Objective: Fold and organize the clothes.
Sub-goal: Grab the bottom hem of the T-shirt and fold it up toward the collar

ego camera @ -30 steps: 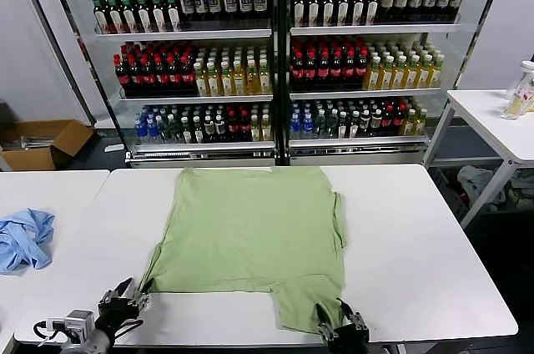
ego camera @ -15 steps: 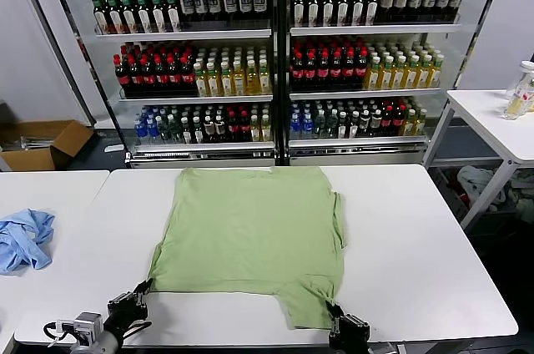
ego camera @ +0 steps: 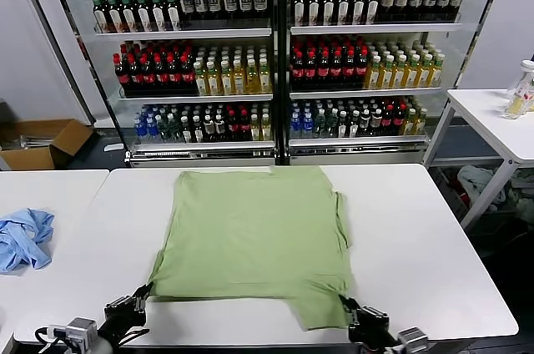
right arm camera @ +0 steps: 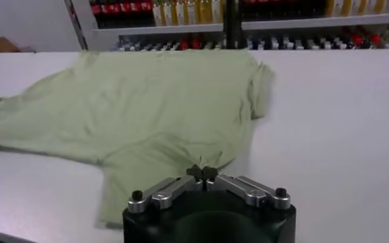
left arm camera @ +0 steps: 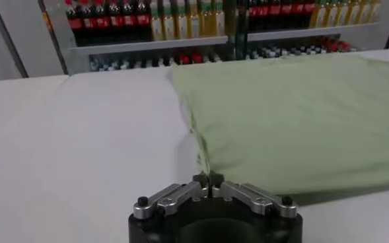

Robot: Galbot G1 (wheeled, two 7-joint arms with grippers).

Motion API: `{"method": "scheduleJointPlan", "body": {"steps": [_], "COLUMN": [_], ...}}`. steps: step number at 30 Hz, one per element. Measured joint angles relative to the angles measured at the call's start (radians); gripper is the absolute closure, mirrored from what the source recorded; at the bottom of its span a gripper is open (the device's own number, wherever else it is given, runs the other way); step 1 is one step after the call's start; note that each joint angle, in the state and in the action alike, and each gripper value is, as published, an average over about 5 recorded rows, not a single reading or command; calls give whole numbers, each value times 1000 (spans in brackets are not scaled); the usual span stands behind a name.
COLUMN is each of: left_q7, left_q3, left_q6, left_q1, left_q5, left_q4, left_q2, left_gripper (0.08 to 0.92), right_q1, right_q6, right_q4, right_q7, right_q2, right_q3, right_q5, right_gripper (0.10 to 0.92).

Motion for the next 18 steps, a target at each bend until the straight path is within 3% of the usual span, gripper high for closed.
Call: {"method": "scheduleJointPlan", "body": {"steps": [12, 18], "left_q7": [-60, -77], "left_q3": [-52, -67], "left_q6": [44, 55], "left_q1": [189, 190], "left_q5": [-28, -63], "left_q4": [-189, -238], "left_q2": [22, 42], "left_gripper": [917, 917], "right_q1": [-138, -55], "right_q6": [-60, -72], "right_q4": [137, 129], "right_q7": [-21, -11], "right_q2": [1, 5], "right_q3": [155, 147], "right_q5": [10, 11], "right_gripper": [917, 917]}}
